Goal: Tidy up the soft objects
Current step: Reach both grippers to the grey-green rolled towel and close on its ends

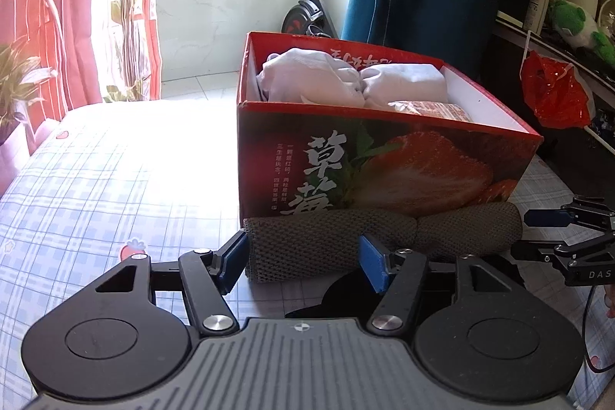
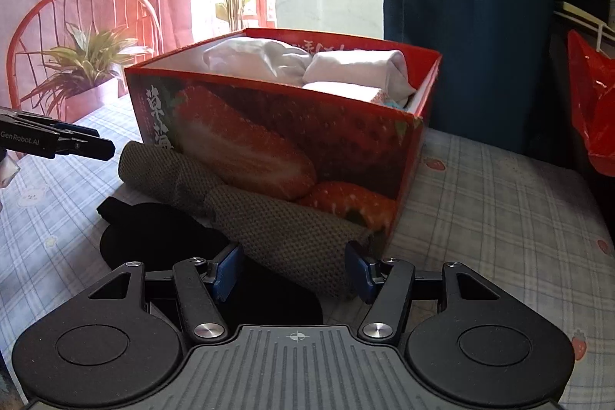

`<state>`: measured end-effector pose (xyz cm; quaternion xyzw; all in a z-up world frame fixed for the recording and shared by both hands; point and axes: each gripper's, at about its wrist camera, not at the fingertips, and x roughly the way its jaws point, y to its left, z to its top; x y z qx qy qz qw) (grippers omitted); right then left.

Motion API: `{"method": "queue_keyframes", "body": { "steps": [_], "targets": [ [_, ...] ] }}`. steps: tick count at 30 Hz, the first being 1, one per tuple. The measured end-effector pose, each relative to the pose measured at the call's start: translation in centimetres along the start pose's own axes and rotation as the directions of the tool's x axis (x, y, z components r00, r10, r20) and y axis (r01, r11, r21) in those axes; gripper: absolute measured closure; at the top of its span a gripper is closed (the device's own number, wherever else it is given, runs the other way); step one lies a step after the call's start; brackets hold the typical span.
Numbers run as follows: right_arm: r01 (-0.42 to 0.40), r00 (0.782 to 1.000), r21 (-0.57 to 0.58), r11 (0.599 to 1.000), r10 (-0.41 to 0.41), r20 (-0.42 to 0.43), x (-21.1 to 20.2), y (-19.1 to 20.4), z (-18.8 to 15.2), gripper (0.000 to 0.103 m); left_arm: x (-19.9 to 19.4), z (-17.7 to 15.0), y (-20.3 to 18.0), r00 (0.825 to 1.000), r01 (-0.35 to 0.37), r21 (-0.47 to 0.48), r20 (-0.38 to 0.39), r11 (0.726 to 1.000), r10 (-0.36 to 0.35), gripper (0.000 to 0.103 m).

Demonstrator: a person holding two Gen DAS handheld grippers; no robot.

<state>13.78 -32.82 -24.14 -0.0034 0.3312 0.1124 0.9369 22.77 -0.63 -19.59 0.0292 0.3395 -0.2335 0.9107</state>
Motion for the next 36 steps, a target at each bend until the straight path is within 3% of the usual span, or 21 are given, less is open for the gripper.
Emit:
{"method": "queue_keyframes", "body": {
  "steps": [9, 11, 14, 25, 27, 31, 33, 36],
  "targets": [
    [0.032, 0.999, 0.11, 0.993, -0.032, -0.004, 1.0, -2.1, -0.9, 0.048, 1.6, -0.4, 1.0, 1.0, -0.008, -0.033, -0.024, 0.999, 0.007, 0.035],
    [0.031, 1.0, 0.133, 0.991, -0.031, -0.002, 1.4, -2.5, -0.9, 0.048, 2.2, -0.4, 1.4, 0.999, -0.02, -0.049, -0.03, 0.999, 0.018, 0.029],
    [0.026, 1.0, 0.154, 0.988, -0.026, -0.005, 2.1, -2.8, -0.8, 0.048, 3.1, -0.2, 1.6, 0.999, -0.04, -0.055, -0.033, 0.998, 0.038, 0.028],
    [0.043, 0.999, 0.234, 0.971, -0.038, -0.026, 5.1, -3.3, -0.6, 0.048, 6.6, 0.3, 1.7, 0.999, -0.013, -0.096, -0.05, 0.995, 0.008, 0.027],
    [0.044, 0.999, 0.241, 0.97, -0.042, -0.014, 5.2, -3.3, -0.9, 0.047, 7.2, 0.3, 1.6, 0.998, -0.009, -0.098, -0.057, 0.995, 0.004, 0.029],
    [0.04, 0.999, 0.24, 0.97, -0.037, -0.014, 5.2, -3.3, -1.1, 0.051, 7.4, 0.1, 1.5, 0.999, -0.003, -0.108, -0.052, 0.994, -0.003, 0.043],
    [0.022, 1.0, 0.238, 0.971, -0.018, -0.016, 5.2, -3.4, -1.0, 0.064, 7.3, -0.1, 1.3, 0.999, -0.005, -0.093, -0.053, 0.996, 0.0, 0.05],
    [0.019, 1.0, 0.225, 0.974, -0.014, -0.021, 5.3, -2.9, -0.9, 0.069, 7.1, -0.3, 1.0, 0.999, -0.019, -0.071, -0.052, 0.997, 0.015, 0.063]
  ]
}}
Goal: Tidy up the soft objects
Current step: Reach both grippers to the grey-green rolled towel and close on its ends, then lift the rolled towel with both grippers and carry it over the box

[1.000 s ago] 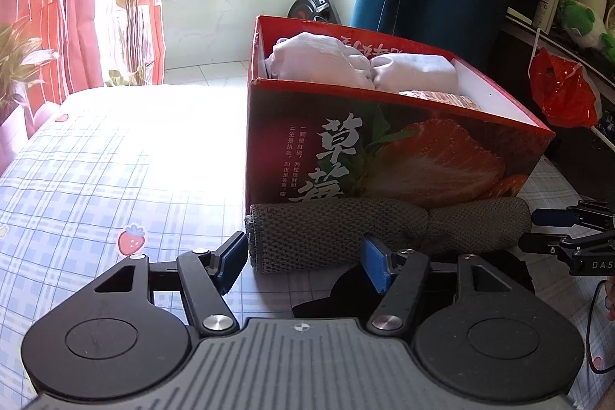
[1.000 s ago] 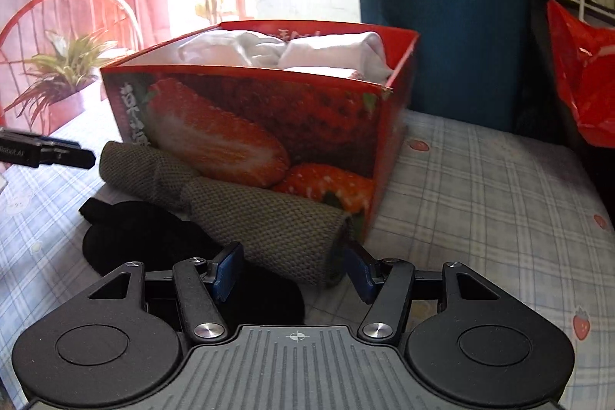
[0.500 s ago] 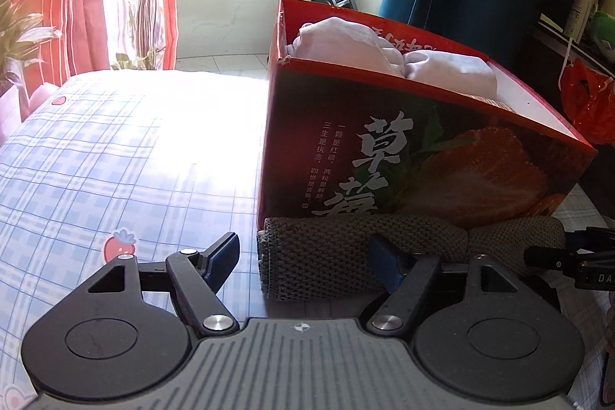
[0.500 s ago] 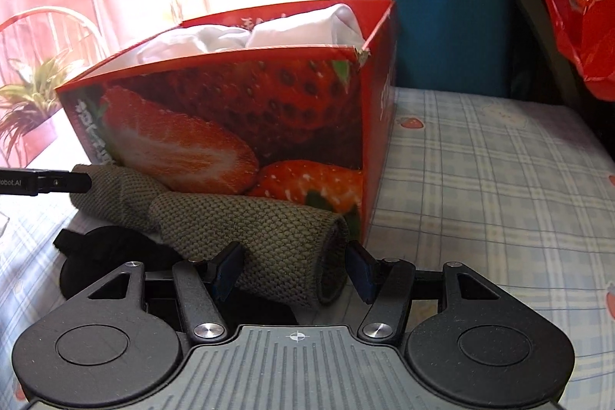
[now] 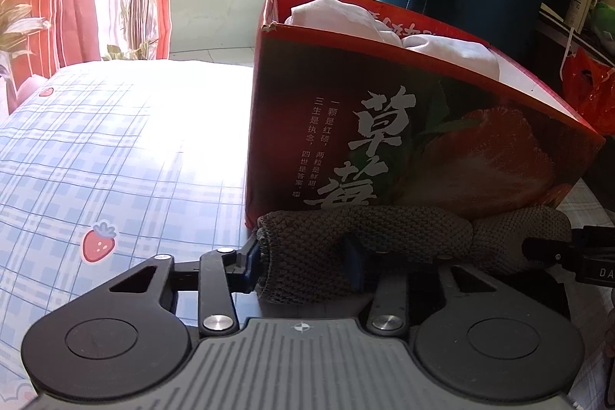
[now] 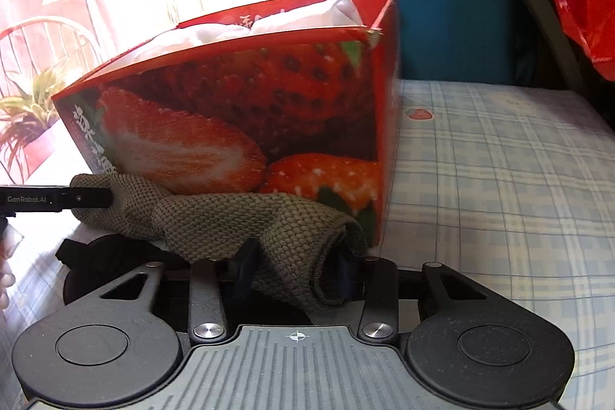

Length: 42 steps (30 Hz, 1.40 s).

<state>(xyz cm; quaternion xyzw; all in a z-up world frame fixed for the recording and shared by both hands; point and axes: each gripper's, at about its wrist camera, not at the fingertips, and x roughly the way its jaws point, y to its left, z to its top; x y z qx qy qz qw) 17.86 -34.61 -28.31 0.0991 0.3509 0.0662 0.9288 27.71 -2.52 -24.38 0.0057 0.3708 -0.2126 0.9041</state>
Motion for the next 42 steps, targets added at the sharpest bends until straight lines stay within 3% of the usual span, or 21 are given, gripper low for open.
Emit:
{"method": "queue_keyframes", "body": {
  "steps": [2, 8, 11, 27, 42],
  "targets": [
    [0.001, 1.0, -0.003, 1.0, -0.001, 0.001, 0.0, 0.3, 0.0, 0.071, -0.4, 0.0, -0.2, 1.0, -0.004, 0.02, 0.002, 1.0, 0.004, 0.077],
    [-0.003, 1.0, -0.012, 1.0, 0.003, 0.019, -0.9, 0.7, 0.1, 0.081, -1.9, -0.3, -0.9, 1.0, -0.016, 0.038, 0.021, 0.999, 0.015, 0.086],
    [-0.02, 0.999, -0.029, 0.999, 0.021, 0.036, -1.6, 0.9, 0.3, 0.091, -3.0, -0.4, -0.9, 0.999, -0.005, 0.034, 0.049, 0.999, 0.003, 0.088],
    [-0.035, 0.996, -0.132, 0.991, 0.046, 0.083, -5.3, 2.8, 1.3, 0.091, -8.7, -0.5, -1.9, 0.991, -0.014, 0.039, 0.137, 0.999, 0.009, 0.088],
    [-0.03, 0.987, -0.175, 0.984, 0.057, 0.148, -9.2, 3.4, 3.2, 0.091, -13.3, 0.9, -3.7, 0.969, -0.007, 0.054, 0.246, 0.999, -0.007, 0.088]
  ]
}}
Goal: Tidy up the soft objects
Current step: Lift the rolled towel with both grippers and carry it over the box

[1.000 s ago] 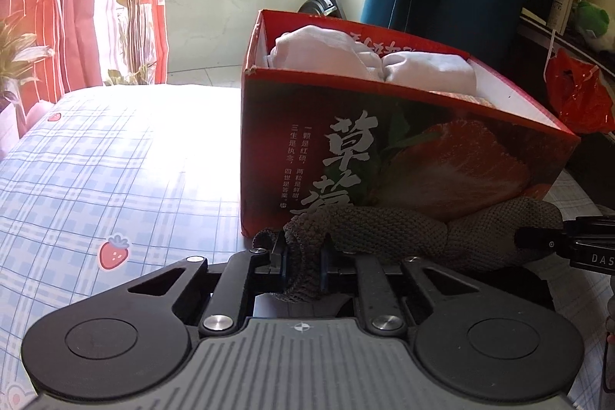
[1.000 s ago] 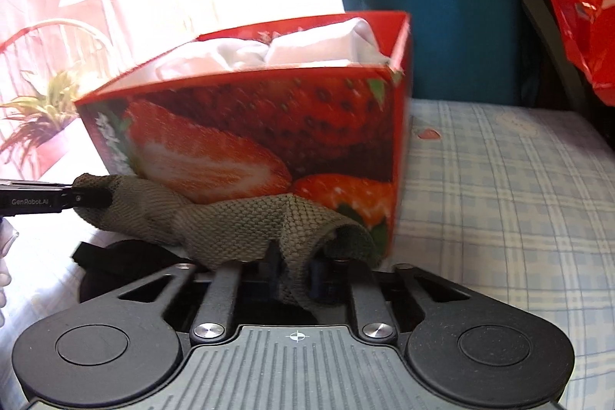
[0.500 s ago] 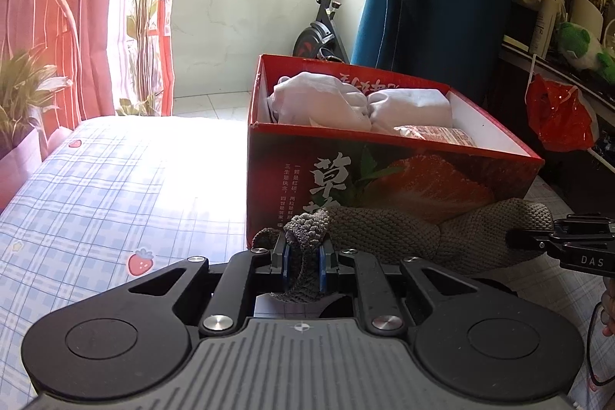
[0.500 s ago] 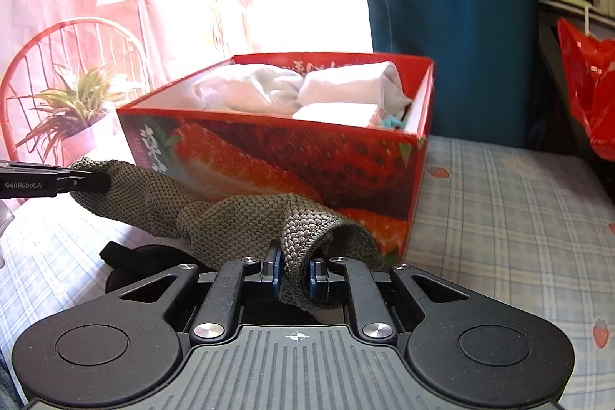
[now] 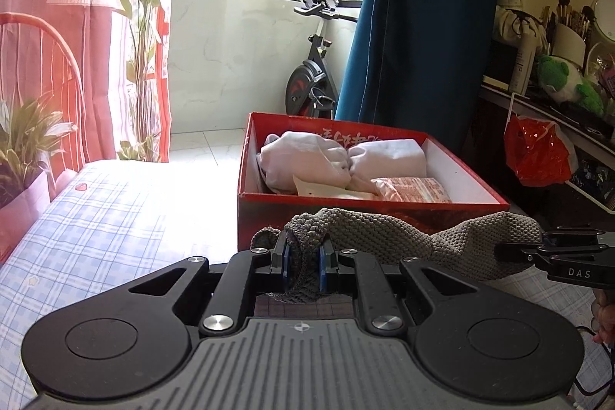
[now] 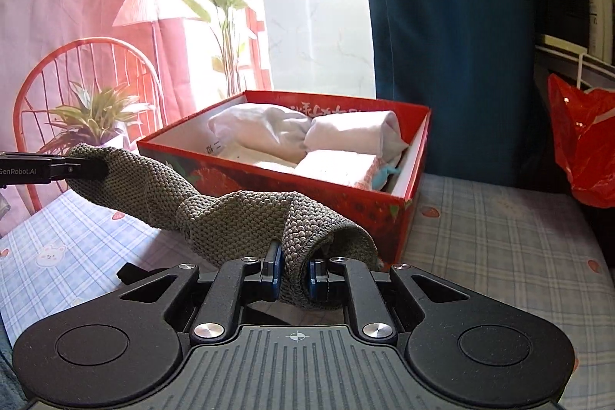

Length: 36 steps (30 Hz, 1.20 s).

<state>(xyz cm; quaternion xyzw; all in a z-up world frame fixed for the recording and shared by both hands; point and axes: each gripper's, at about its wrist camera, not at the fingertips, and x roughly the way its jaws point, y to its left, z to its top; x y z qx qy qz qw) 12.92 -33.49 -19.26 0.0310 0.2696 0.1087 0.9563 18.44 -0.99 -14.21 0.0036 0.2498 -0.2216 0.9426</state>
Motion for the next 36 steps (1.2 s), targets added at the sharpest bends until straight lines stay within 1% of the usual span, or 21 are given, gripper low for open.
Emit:
{"method": "queue_keyframes", "body": {
  "steps": [7, 14, 19, 25, 31, 36],
  "targets": [
    [-0.001, 0.998, -0.022, 1.0, 0.002, 0.062, -1.8, 0.0, 2.4, 0.091, -1.0, 2.4, -0.4, 0.998, 0.009, 0.007, 0.059, 1.0, -0.01, 0.088],
    [0.016, 0.994, -0.057, 0.998, -0.01, 0.108, -2.8, -0.5, 5.1, 0.091, -0.7, 4.4, -0.6, 0.994, 0.021, 0.011, 0.104, 1.0, -0.022, 0.089],
    [0.035, 0.992, -0.08, 0.996, -0.025, 0.124, -2.7, -0.7, 6.8, 0.091, 0.1, 5.8, -1.0, 0.993, 0.023, 0.012, 0.12, 1.0, -0.024, 0.088],
    [0.048, 0.992, -0.067, 0.997, -0.04, 0.117, -1.6, -1.7, 8.2, 0.091, 1.6, 6.5, -0.8, 0.994, 0.025, 0.013, 0.105, 1.0, -0.027, 0.088],
    [0.052, 0.994, -0.067, 0.996, -0.045, 0.098, 0.0, -2.3, 9.1, 0.091, 3.5, 7.3, -0.4, 0.997, 0.022, -0.021, 0.069, 1.0, -0.021, 0.088],
    [0.062, 0.996, -0.065, 0.996, -0.057, 0.072, 1.6, -2.9, 9.8, 0.091, 4.6, 7.6, -0.7, 0.999, 0.027, 0.0, 0.04, 1.0, -0.027, 0.089]
  ]
}}
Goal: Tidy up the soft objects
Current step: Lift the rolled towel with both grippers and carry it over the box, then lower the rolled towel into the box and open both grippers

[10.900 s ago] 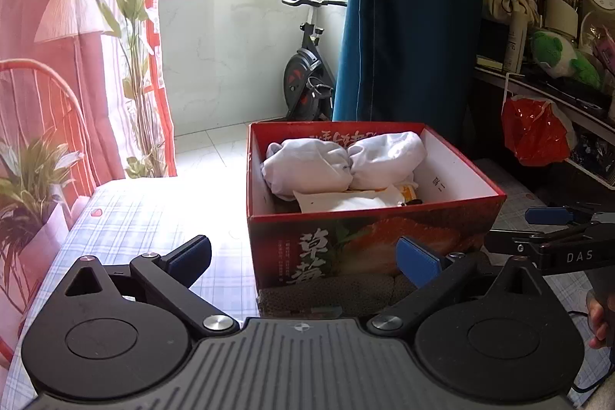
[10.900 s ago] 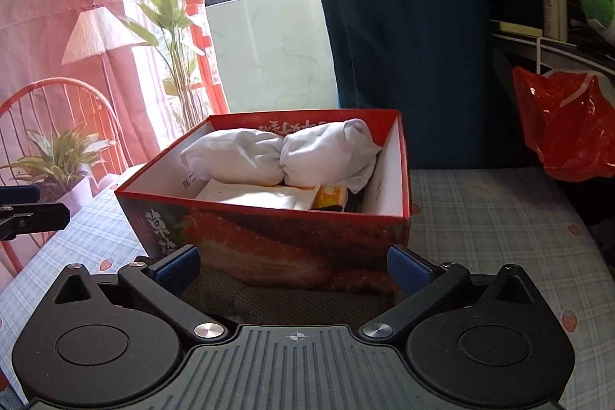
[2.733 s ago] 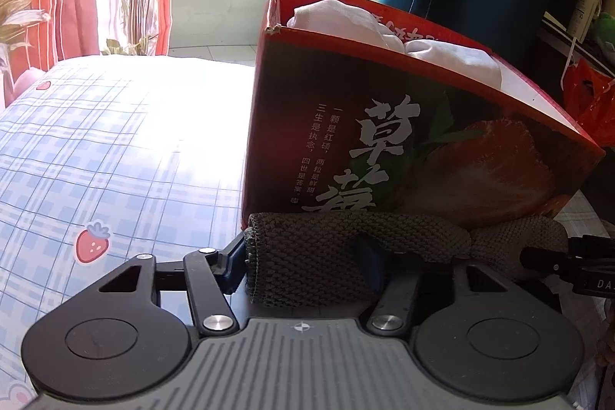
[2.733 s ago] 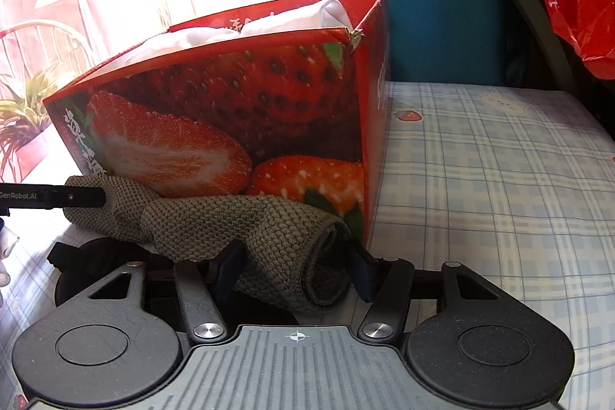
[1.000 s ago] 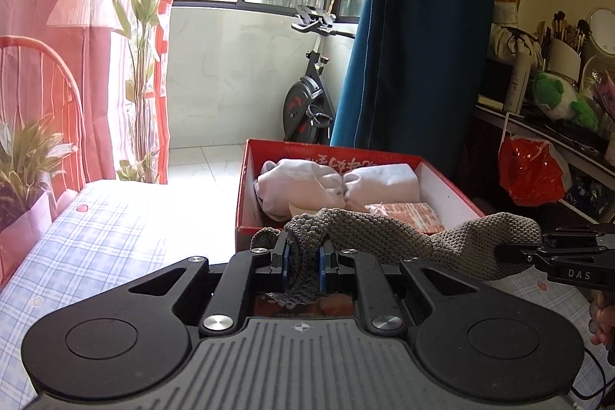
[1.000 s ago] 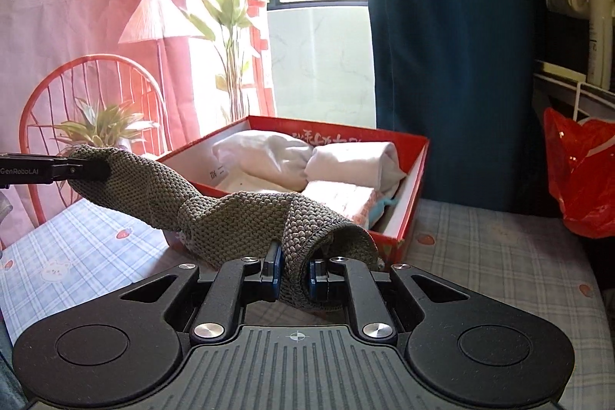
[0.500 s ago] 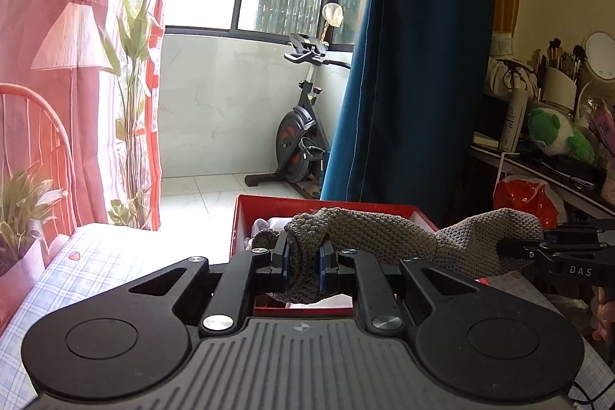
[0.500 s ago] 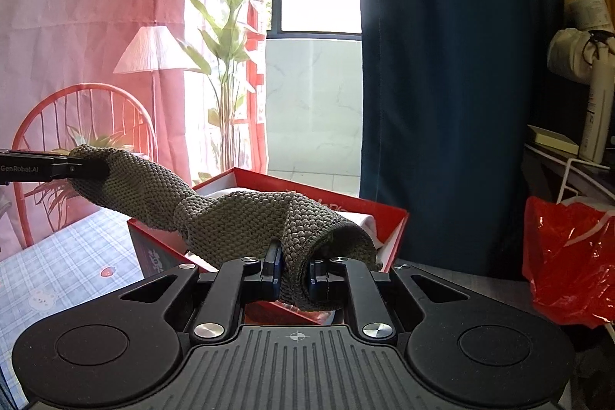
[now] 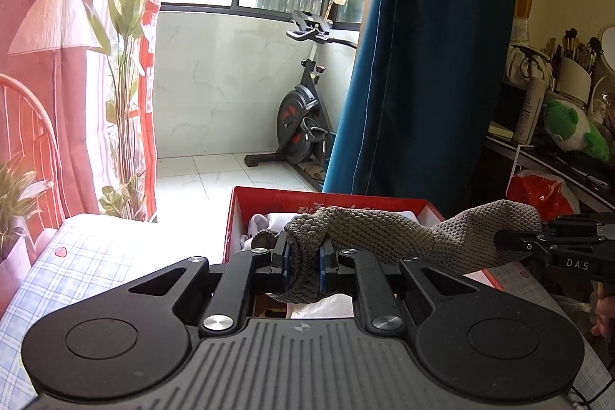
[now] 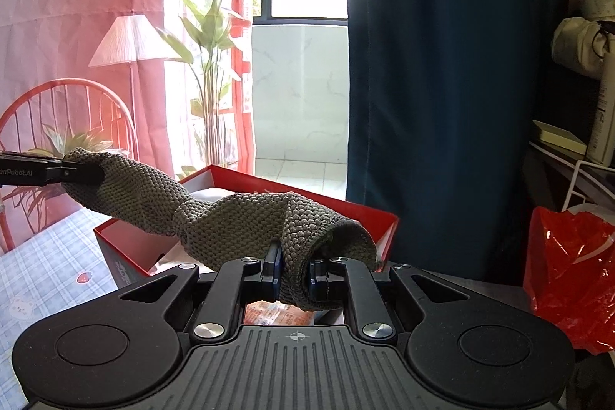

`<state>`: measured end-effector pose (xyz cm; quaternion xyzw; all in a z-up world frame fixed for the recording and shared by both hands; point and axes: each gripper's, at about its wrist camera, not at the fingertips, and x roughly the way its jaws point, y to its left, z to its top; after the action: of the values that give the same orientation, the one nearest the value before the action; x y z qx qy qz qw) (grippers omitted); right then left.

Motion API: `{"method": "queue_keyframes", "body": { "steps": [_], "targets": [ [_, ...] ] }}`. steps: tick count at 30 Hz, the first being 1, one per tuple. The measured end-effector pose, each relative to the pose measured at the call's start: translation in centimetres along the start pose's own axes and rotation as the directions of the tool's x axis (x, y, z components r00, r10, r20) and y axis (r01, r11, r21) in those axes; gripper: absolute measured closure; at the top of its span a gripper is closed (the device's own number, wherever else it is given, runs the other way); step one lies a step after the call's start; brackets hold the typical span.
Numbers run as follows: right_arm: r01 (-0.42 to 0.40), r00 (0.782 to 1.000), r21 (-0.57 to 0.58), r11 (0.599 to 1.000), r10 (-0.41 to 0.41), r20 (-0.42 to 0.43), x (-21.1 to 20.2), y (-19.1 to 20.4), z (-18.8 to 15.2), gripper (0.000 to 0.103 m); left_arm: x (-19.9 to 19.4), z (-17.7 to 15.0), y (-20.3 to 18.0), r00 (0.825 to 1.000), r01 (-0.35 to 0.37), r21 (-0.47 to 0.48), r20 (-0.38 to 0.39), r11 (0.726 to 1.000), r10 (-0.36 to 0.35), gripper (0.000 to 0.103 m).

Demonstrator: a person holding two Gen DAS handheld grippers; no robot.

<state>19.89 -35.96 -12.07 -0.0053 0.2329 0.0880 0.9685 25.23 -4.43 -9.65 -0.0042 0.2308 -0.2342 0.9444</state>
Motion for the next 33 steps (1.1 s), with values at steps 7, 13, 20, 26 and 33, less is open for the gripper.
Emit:
{"method": "queue_keyframes", "body": {
  "steps": [7, 13, 20, 26, 33],
  "targets": [
    [-0.03, 0.997, 0.0, 1.0, 0.03, -0.07, 2.0, -0.2, -0.5, 0.091, 1.6, -0.5, 0.6, 0.997, -0.006, 0.02, -0.079, 1.0, 0.008, 0.089],
    [-0.077, 0.987, -0.024, 0.997, 0.073, -0.144, 3.6, 1.2, -1.4, 0.091, 2.9, -1.1, 0.7, 0.99, -0.003, 0.051, -0.143, 0.999, 0.01, 0.089],
    [-0.093, 0.976, -0.005, 0.996, 0.091, -0.197, 5.8, 1.9, -1.8, 0.091, 4.8, -1.1, 0.8, 0.981, -0.004, 0.03, -0.192, 1.0, 0.009, 0.089],
    [-0.08, 0.967, 0.091, 0.993, 0.1, -0.236, 8.2, 1.2, -1.7, 0.091, 6.9, -1.1, 0.5, 0.974, -0.006, 0.002, -0.225, 1.0, 0.006, 0.089],
    [-0.043, 0.961, 0.164, 0.986, 0.086, -0.264, 10.2, 0.4, -2.0, 0.091, 8.4, -1.2, -0.1, 0.97, -0.018, 0.019, -0.243, 1.0, 0.022, 0.089]
  ]
}}
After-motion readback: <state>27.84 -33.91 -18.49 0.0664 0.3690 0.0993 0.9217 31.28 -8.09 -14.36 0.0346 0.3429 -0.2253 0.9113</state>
